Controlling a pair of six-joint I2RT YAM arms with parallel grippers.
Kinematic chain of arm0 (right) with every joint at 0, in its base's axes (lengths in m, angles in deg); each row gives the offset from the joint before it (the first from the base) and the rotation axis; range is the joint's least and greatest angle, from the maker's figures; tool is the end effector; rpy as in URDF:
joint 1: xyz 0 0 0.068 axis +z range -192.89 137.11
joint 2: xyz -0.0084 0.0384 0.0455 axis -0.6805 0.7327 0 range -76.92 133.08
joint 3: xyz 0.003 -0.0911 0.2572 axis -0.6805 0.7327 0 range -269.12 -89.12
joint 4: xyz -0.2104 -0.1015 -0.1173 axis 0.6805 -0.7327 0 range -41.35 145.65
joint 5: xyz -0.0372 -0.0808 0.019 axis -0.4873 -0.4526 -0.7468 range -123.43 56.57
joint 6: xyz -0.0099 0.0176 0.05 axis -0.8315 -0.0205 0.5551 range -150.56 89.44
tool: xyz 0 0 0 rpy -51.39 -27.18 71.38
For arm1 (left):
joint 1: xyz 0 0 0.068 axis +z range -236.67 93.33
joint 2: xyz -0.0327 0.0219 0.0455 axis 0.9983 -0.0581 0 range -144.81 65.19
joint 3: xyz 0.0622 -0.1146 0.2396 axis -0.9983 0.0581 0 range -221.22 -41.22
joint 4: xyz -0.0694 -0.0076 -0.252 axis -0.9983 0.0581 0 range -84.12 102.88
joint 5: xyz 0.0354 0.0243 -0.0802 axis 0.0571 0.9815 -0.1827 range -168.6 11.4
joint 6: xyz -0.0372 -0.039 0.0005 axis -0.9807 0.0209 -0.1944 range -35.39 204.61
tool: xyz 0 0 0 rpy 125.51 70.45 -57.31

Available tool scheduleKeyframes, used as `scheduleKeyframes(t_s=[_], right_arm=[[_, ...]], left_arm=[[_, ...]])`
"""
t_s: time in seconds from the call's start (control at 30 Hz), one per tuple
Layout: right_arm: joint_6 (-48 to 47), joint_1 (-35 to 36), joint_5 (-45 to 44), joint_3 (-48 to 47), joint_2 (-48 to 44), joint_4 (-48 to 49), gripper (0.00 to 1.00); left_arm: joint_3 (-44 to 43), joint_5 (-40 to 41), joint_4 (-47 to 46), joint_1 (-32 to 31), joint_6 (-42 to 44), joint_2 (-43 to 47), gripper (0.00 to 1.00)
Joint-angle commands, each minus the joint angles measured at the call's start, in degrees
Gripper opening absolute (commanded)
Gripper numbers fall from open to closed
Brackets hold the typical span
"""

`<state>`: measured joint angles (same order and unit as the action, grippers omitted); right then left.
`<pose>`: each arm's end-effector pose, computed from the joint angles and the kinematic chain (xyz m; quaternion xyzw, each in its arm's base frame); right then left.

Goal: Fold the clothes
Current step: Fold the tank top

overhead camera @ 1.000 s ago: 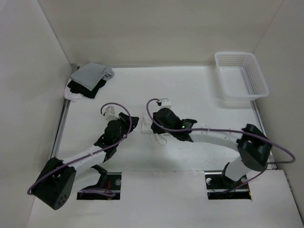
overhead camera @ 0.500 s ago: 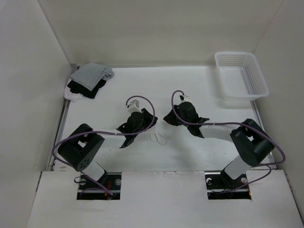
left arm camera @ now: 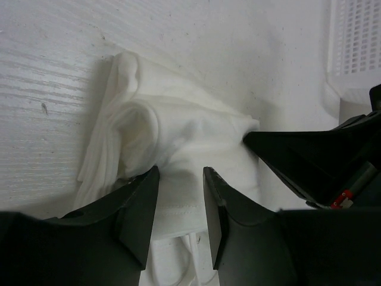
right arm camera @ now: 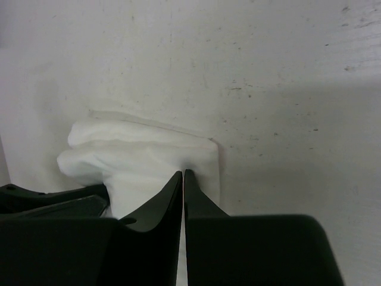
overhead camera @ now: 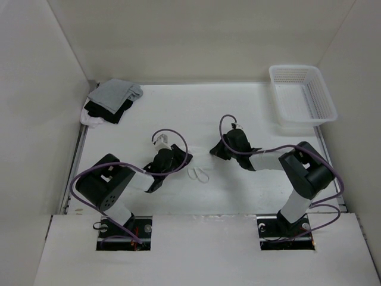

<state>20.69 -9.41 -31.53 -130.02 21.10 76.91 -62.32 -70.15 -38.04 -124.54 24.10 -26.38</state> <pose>0.2738 0.1825 0.1376 0.1302 0.8808 0.3174 0.3263 0.2112 -0.1575 0.1177 -0.2045 0.8241 -0.3561 0.3902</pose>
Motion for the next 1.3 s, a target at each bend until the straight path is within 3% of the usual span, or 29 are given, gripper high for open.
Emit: scheduleKeyframes(t_s=[0.0,0.27,0.43,0.6,0.77,0.93,1.03,1.13,1.17,1.2,1.27], right_arm=[[0.7,-0.82,-1.36,0.12,0.68,1.25,0.07],[0.26,-1.7,-2.77,-1.1,-0.28,0.81,0.07],[-1.23,-1.7,-2.24,-4.0,-2.65,-0.34,0.1],[-4.74,-1.53,-2.68,-4.1,-9.32,-1.13,0.24],[-8.61,-0.39,-4.35,1.25,-18.54,-1.04,0.43],[-12.22,1.46,-8.56,9.34,-25.67,1.15,0.54],[-12.22,1.46,-8.93,12.95,-25.43,5.71,0.56],[-11.78,1.2,-5.86,13.13,-23.14,7.92,0.52],[-11.78,1.11,-4.89,12.87,-22.53,8.18,0.44],[-11.69,1.2,-3.92,12.52,-21.91,8.36,0.3],[-10.91,1.46,-2.69,12.17,-21.03,8.45,0.08]], left_arm=[[2.38,-0.89,-0.29,0.47,-0.92,0.95,0.36],[5.63,-1.51,1.2,0.65,-1.02,10.69,0.47],[5.46,0.86,9.19,0.91,1.35,20.8,0.5],[4.85,7.62,18.33,2.22,7.5,27.49,0.52],[2.12,9.39,24.05,3.81,13.92,25.92,0.54],[2.38,8.96,22.22,3.46,17.7,24.95,0.6],[2.21,6.33,18.8,3.28,19.46,21.53,0.6],[1.51,2.9,13.79,3.2,19.47,17.93,0.6],[1.24,2.11,12.03,3.2,19.47,16.96,0.57],[0.8,1.32,10.89,3.28,19.29,16.52,0.49],[-0.33,0.26,9.65,3.29,19.11,16.86,0.27]])
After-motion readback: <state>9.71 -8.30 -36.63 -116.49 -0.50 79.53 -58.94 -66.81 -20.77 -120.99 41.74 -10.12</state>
